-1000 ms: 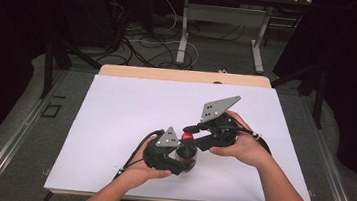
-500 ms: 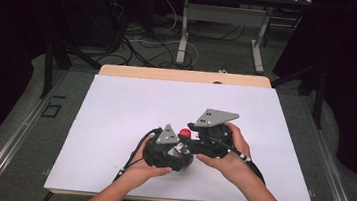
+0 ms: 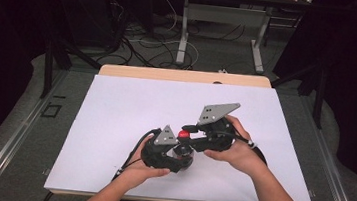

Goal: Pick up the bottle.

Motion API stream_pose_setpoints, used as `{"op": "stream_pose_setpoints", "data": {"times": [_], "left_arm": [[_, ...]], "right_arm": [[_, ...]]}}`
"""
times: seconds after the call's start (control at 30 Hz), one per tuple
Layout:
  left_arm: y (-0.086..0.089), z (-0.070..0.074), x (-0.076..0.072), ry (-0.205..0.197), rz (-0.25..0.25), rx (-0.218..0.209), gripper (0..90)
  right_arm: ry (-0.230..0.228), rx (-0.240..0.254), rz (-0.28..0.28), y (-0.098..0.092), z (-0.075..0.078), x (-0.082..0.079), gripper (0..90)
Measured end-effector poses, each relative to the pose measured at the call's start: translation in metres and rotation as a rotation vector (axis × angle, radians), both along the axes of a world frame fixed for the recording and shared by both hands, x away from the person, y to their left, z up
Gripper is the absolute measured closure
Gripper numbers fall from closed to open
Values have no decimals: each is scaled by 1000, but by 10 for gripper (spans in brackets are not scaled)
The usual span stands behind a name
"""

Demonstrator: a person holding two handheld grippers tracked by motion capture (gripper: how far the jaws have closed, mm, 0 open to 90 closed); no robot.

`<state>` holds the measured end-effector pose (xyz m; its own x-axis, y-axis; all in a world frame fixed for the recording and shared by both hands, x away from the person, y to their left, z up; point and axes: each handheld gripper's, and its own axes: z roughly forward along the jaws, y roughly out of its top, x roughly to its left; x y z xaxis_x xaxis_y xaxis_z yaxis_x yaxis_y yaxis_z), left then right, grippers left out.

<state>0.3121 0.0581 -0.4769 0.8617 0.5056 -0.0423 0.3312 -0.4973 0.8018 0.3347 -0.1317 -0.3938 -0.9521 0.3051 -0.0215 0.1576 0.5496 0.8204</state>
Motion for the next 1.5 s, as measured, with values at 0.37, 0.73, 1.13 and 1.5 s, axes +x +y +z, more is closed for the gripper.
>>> {"op": "stream_pose_setpoints", "data": {"times": [0.37, 0.73, 1.13, 1.5], "left_arm": [[5, 1, 2, 3, 32, 4, 299], [8, 3, 2, 15, 38, 22, 299], [7, 0, 0, 36, 33, 14, 300], [11, 2, 3, 27, 69, 28, 300]], "right_arm": [[-21, 45, -125, 3, 0, -11, 528], [-61, 15, -314, 18, -1, -29, 575], [33, 27, 27, 2, -2, 9, 606], [-41, 46, -134, 10, -3, -16, 500]]}}
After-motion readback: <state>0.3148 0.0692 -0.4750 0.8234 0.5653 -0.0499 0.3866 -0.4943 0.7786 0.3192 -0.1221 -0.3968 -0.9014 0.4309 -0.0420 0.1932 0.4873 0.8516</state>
